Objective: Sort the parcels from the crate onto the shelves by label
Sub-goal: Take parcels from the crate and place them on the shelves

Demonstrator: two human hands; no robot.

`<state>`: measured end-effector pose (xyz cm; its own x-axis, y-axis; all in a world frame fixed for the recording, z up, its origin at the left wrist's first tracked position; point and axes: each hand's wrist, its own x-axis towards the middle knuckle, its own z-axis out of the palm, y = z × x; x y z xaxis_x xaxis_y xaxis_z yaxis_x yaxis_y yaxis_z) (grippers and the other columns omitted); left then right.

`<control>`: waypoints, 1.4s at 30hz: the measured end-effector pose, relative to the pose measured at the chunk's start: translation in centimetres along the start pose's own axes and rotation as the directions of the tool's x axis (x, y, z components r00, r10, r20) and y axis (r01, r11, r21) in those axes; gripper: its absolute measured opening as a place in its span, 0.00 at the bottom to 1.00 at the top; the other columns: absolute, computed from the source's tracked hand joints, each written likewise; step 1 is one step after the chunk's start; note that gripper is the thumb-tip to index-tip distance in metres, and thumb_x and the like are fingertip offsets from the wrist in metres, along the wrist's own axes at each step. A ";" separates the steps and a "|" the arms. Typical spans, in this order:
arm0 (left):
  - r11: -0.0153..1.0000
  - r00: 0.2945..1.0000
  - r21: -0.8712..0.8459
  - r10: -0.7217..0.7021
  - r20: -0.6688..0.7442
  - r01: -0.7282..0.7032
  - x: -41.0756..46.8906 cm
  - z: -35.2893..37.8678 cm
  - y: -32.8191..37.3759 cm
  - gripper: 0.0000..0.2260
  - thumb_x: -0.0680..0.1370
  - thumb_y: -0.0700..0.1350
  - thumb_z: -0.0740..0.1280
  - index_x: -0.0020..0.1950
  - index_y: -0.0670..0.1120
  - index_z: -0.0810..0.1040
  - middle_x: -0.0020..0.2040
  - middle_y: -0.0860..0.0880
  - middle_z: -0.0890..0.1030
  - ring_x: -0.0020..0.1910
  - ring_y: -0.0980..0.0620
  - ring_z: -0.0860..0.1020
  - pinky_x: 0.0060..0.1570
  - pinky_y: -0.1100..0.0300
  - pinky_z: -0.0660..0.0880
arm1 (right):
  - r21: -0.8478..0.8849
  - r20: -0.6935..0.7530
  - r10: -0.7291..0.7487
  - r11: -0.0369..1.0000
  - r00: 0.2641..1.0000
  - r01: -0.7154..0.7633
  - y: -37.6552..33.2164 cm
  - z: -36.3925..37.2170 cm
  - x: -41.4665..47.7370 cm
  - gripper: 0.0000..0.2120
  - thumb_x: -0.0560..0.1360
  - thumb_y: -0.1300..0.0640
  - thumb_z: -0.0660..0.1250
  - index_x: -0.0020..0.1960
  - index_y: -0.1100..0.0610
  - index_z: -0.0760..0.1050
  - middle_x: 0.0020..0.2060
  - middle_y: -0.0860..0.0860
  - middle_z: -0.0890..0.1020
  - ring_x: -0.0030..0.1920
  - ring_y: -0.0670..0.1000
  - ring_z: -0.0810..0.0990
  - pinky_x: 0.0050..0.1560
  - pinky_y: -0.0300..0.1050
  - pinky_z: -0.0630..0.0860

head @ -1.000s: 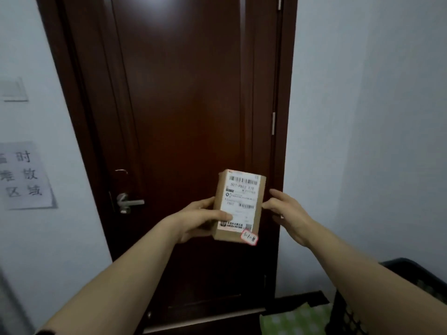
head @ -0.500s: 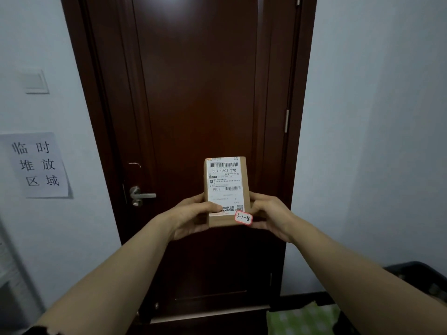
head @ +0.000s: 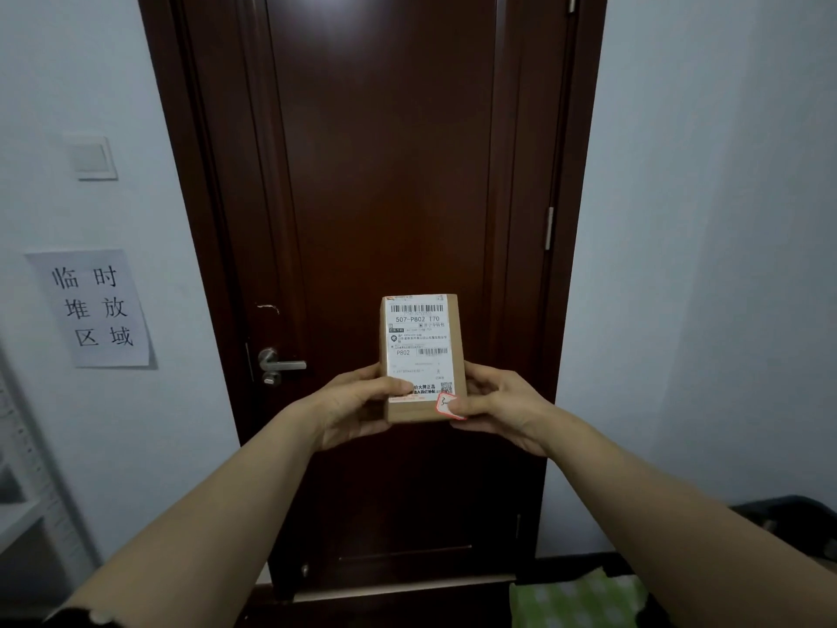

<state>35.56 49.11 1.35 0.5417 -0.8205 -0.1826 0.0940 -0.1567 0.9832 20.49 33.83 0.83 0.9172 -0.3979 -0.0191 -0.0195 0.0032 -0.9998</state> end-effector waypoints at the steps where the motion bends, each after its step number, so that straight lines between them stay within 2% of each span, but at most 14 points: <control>1: 1.000 1.000 -0.007 -0.003 -0.007 0.003 -0.2 -0.1 0.0 0.24 0.63 0.45 0.75 0.59 0.53 0.79 0.56 0.49 0.82 0.59 0.50 0.77 0.56 0.54 0.75 | 0.045 0.013 0.012 0.999 1.000 -0.013 -0.1 -0.1 -0.1 0.31 0.72 0.74 0.66 0.72 0.57 0.66 0.56 0.52 0.81 0.56 0.51 0.80 0.54 0.48 0.80; 4: 1.000 1.000 -0.018 -0.003 -0.018 0.003 -0.6 -0.3 0.0 0.23 0.64 0.45 0.74 0.58 0.53 0.79 0.55 0.49 0.82 0.58 0.50 0.77 0.60 0.51 0.74 | 0.113 0.040 0.032 0.993 0.999 -0.037 -0.1 -0.1 -0.2 0.35 0.72 0.79 0.60 0.75 0.57 0.62 0.60 0.54 0.79 0.60 0.53 0.78 0.54 0.49 0.80; 9: 0.999 0.999 -0.043 0.007 -0.036 -0.009 -1.1 -1.0 0.4 0.22 0.63 0.46 0.75 0.56 0.54 0.80 0.54 0.48 0.82 0.59 0.49 0.77 0.63 0.50 0.73 | 0.113 0.073 0.014 0.993 0.997 -0.023 -0.5 0.4 0.0 0.37 0.70 0.82 0.55 0.74 0.56 0.64 0.58 0.53 0.81 0.59 0.52 0.79 0.59 0.51 0.77; 13: 0.999 0.999 -0.045 0.007 -0.037 -0.009 -1.5 -1.6 0.7 0.22 0.62 0.47 0.75 0.56 0.54 0.80 0.56 0.48 0.82 0.60 0.49 0.77 0.63 0.50 0.73 | 0.087 0.095 0.003 0.996 0.995 -0.011 -0.7 0.9 0.2 0.36 0.70 0.80 0.58 0.73 0.56 0.65 0.58 0.53 0.81 0.61 0.54 0.78 0.61 0.53 0.76; 18: 0.999 0.999 -0.049 0.014 -0.053 -0.017 -2.2 -1.9 0.7 0.21 0.63 0.47 0.74 0.56 0.54 0.80 0.54 0.48 0.82 0.59 0.49 0.77 0.65 0.49 0.71 | 0.038 0.103 -0.016 0.999 0.995 0.012 -0.6 1.5 0.6 0.37 0.69 0.78 0.65 0.74 0.57 0.64 0.57 0.53 0.82 0.60 0.53 0.79 0.61 0.52 0.76; 22: 0.998 0.998 -0.057 0.019 -0.067 -0.023 -2.8 -2.3 0.7 0.21 0.63 0.46 0.74 0.55 0.54 0.80 0.55 0.48 0.82 0.60 0.48 0.77 0.65 0.48 0.71 | 0.022 0.123 -0.024 1.000 0.992 0.022 -0.4 1.9 0.8 0.38 0.68 0.78 0.66 0.74 0.57 0.63 0.58 0.53 0.82 0.60 0.52 0.80 0.58 0.50 0.78; 27: 0.999 0.997 -0.046 0.024 -0.077 -0.028 -3.4 -3.0 0.8 0.21 0.63 0.46 0.74 0.55 0.55 0.80 0.58 0.47 0.81 0.61 0.48 0.76 0.66 0.48 0.70 | 0.023 0.121 -0.032 0.999 0.992 0.029 -0.6 2.8 1.2 0.38 0.68 0.80 0.63 0.74 0.57 0.63 0.58 0.53 0.81 0.61 0.53 0.79 0.60 0.53 0.76; 32: 0.997 0.994 -0.065 0.036 -0.104 -0.043 -3.9 -3.7 0.9 0.20 0.63 0.46 0.74 0.55 0.54 0.80 0.56 0.47 0.82 0.60 0.48 0.76 0.64 0.49 0.72 | 0.114 0.118 -0.026 0.993 0.993 0.012 -1.0 3.8 1.6 0.37 0.68 0.81 0.52 0.73 0.57 0.65 0.59 0.54 0.80 0.61 0.54 0.78 0.51 0.48 0.79; 39: 0.994 0.987 -0.091 0.040 -0.157 -0.055 -5.3 -6.5 0.8 0.20 0.65 0.45 0.74 0.56 0.53 0.79 0.54 0.48 0.83 0.58 0.49 0.78 0.62 0.51 0.74 | 0.155 0.106 -0.011 0.988 0.994 -0.006 -1.3 6.7 3.0 0.36 0.67 0.79 0.49 0.70 0.55 0.68 0.57 0.54 0.82 0.59 0.53 0.79 0.52 0.50 0.78; 42: 0.992 0.979 -0.105 0.047 -0.198 -0.068 -6.2 -8.6 1.0 0.19 0.68 0.45 0.73 0.58 0.52 0.79 0.53 0.48 0.83 0.56 0.50 0.79 0.55 0.53 0.77 | 0.125 0.078 -0.003 0.992 0.997 -0.007 -1.4 9.0 4.3 0.38 0.66 0.77 0.49 0.70 0.53 0.69 0.63 0.55 0.78 0.64 0.53 0.75 0.60 0.52 0.74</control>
<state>39.43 58.75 3.51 0.7002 -0.7018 -0.1314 0.1438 -0.0417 0.9887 28.04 40.42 2.06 0.9456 -0.3249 -0.0164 0.0241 0.1201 -0.9925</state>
